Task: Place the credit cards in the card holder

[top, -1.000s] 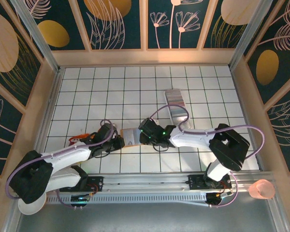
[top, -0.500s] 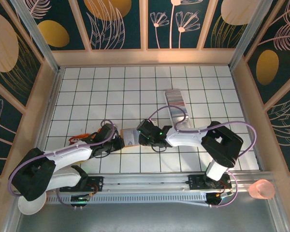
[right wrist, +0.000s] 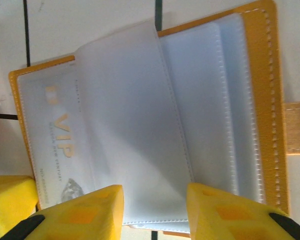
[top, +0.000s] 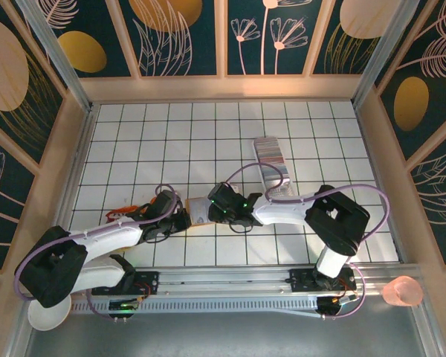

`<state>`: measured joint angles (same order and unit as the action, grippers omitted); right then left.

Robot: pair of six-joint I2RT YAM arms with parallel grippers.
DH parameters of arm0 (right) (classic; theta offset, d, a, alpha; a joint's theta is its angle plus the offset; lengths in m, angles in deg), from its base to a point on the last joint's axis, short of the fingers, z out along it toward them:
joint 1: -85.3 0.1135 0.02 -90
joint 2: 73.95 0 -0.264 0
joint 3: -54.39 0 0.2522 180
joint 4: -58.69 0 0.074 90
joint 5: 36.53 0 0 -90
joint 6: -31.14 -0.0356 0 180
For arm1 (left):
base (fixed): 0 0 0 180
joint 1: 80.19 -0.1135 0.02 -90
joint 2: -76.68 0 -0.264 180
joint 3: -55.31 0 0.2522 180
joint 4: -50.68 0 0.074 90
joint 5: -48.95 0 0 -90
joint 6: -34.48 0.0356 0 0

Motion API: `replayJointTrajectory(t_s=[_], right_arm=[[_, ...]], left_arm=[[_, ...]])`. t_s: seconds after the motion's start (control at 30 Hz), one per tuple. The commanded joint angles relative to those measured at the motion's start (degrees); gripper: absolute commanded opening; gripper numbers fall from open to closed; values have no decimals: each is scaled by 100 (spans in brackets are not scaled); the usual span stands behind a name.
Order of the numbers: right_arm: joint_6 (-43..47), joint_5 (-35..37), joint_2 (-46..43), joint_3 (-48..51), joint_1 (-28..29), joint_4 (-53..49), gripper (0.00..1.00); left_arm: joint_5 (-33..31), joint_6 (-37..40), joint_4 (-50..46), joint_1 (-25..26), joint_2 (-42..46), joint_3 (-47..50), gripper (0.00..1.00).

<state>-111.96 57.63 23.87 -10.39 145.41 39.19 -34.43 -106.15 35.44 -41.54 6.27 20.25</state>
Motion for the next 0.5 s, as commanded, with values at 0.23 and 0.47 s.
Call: replayJointTrajectory(t_s=[0.23,0.47], right_arm=[[-304,-293,315,-101,71,695,38],[-411,-294,288,-127,158,1047,38]], left_arm=[[-35,45,43,13,-16,107,8],[-37,19,68,14,-16,133,7]])
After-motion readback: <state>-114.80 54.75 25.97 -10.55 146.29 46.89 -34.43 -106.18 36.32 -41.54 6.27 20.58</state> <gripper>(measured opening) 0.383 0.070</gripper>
